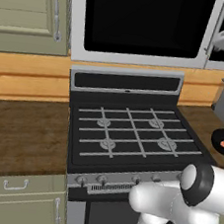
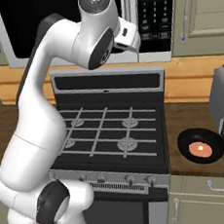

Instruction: Open the microwave, place the bowl with waffle inside the microwave, then close the microwave door and turn it on.

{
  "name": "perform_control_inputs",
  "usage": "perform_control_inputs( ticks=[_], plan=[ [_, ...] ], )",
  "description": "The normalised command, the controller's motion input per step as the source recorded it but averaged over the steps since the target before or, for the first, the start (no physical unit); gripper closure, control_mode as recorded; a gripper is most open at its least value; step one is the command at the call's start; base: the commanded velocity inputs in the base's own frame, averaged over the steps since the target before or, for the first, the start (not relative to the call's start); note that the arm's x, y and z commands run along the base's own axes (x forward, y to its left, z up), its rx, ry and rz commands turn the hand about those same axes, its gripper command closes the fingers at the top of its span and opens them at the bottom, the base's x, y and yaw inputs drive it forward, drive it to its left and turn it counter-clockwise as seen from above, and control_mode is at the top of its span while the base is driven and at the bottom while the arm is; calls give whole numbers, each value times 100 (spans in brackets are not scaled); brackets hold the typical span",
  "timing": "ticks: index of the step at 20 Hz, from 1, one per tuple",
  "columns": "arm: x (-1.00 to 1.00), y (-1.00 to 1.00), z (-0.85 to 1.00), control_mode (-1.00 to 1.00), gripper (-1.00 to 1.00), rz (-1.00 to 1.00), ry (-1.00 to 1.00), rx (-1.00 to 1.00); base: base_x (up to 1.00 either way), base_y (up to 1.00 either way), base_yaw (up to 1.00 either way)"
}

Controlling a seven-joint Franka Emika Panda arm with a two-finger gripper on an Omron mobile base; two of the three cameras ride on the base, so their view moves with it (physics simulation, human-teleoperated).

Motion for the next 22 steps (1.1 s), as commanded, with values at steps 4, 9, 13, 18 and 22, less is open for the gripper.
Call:
perform_control_inputs(
  ticks=[4,9,13,18,22],
  plan=[
    [47,-32,0,-100,-100,-5,-11,0,0,0,0],
    [62,-10,0,-100,-100,0,-3,1,0,0,0],
    [63,-13,0,-100,-100,1,0,2,0,0,0],
    [54,-26,0,-100,-100,1,0,3,0,0,0],
    [58,-14,0,-100,-100,0,0,1,0,0,0]
  ],
)
